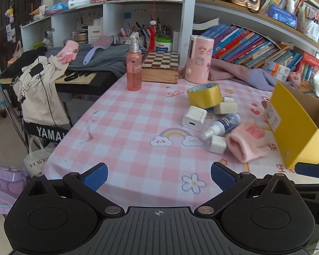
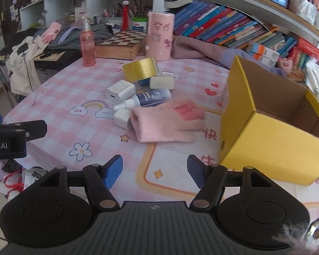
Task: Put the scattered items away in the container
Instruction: 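Grasp the white plug adapter with the left tool while the right tool grasps the pink glove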
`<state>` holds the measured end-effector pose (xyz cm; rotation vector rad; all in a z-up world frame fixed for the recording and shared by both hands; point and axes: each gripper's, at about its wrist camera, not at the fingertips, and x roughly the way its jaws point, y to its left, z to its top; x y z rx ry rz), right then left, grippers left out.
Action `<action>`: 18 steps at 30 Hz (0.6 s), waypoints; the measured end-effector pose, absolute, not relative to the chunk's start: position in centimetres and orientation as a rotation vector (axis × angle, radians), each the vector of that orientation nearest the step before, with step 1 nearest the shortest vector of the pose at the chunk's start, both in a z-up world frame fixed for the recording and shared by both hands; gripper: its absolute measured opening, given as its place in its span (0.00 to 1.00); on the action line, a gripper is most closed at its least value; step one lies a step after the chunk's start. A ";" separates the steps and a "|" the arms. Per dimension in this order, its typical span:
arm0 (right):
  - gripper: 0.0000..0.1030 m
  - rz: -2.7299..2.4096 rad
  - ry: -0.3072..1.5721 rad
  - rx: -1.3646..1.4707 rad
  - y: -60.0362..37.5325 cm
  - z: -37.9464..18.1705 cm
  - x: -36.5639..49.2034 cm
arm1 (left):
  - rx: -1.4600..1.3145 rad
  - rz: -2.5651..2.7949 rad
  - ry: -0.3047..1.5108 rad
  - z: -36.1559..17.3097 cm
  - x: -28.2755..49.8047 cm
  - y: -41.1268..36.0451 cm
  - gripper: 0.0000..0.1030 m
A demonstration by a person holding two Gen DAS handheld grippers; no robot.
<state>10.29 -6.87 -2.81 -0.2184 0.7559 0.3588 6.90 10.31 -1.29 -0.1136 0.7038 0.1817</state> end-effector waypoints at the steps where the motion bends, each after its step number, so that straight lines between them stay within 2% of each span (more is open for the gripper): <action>1: 0.64 0.365 0.754 -0.228 -6.6 -3.0 10.9 | -0.113 0.185 0.705 -1.3 7.4 10.3 1.00; 6: 0.63 0.385 0.752 -0.315 -5.1 -4.9 14.6 | -0.102 0.202 0.726 -1.8 9.7 10.3 1.00; 13: 0.55 0.445 0.784 -0.333 -3.8 -6.7 18.2 | -0.099 0.204 0.771 -2.6 11.6 10.5 1.00; 15: 0.45 0.453 0.787 -0.327 -3.8 -6.9 19.0 | -0.099 0.199 0.783 -2.9 12.1 10.4 1.00; 16: 0.31 0.451 0.787 -0.321 -3.8 -6.8 19.3 | -0.100 0.188 0.790 -3.1 12.4 10.3 1.00; 17: 0.23 0.433 0.776 -0.310 -4.0 -6.6 19.6 | -0.098 0.171 0.794 -3.3 12.7 10.1 1.00; 18: 0.21 0.408 0.755 -0.292 -4.3 -6.1 19.8 | -0.091 0.156 0.797 -3.4 13.0 9.8 0.99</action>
